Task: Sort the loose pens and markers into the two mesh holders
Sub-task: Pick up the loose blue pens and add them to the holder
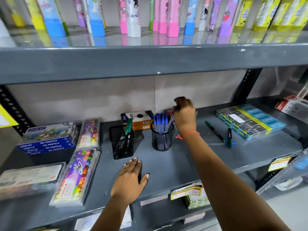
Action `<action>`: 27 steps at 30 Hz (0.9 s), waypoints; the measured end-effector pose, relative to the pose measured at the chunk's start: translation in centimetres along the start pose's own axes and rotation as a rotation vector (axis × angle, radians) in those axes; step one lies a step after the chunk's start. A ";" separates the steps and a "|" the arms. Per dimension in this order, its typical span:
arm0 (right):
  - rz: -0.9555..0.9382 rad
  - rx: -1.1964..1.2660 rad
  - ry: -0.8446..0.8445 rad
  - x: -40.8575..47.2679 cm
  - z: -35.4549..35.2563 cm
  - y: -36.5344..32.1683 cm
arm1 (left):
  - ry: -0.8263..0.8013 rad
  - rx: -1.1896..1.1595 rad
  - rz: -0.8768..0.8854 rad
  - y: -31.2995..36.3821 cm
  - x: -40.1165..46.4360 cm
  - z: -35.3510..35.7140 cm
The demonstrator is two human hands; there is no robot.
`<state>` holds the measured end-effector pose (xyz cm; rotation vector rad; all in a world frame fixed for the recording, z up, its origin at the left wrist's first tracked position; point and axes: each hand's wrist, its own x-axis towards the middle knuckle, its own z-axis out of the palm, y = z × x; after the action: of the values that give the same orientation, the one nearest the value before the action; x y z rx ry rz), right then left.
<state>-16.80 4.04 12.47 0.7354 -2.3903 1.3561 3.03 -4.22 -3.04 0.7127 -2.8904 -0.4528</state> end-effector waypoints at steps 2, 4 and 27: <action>0.053 -0.004 -0.090 -0.1 0.8 0.9 | 0.002 -0.002 -0.001 0.0 0.0 0.1; 0.196 0.072 -0.053 -0.5 0.8 2.0 | 0.003 -0.006 0.000 -0.1 0.0 0.1; -0.124 -0.670 -0.594 -10.4 1.3 9.7 | 0.020 -0.055 0.008 0.0 0.0 0.1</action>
<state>-13.75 9.99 -0.16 1.1499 -2.9027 0.2284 3.05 -4.16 -3.12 0.6938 -2.8490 -0.5183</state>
